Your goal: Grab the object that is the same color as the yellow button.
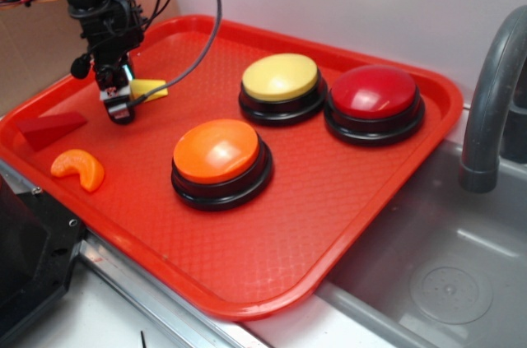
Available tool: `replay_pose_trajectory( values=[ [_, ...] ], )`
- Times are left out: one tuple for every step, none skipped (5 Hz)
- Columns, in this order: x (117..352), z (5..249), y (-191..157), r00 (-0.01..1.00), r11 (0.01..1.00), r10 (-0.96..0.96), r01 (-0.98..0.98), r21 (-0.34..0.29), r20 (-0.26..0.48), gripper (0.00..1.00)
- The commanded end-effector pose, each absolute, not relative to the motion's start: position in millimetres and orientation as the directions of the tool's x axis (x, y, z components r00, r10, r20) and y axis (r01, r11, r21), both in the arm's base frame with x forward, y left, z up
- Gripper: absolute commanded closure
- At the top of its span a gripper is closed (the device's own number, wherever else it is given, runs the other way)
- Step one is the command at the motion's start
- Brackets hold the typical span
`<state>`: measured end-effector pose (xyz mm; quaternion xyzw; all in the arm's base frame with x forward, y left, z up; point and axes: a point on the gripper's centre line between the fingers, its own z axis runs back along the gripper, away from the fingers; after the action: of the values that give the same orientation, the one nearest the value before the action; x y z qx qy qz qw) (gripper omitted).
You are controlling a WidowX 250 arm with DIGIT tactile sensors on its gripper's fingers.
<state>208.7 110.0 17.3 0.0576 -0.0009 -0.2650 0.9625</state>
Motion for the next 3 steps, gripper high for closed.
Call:
replay_pose_trajectory(
  values=[
    [214.6,108.8,34.8,0.988,0.971,-0.149,0.154,0.184,-0.043,1.00],
    [200.9,163.8,17.1,0.999,0.993,-0.039,0.035,0.109,0.036,1.00],
    [189.3,190.2,30.7,0.998,0.997,0.057,-0.058,0.048,0.037,1.00]
  ],
)
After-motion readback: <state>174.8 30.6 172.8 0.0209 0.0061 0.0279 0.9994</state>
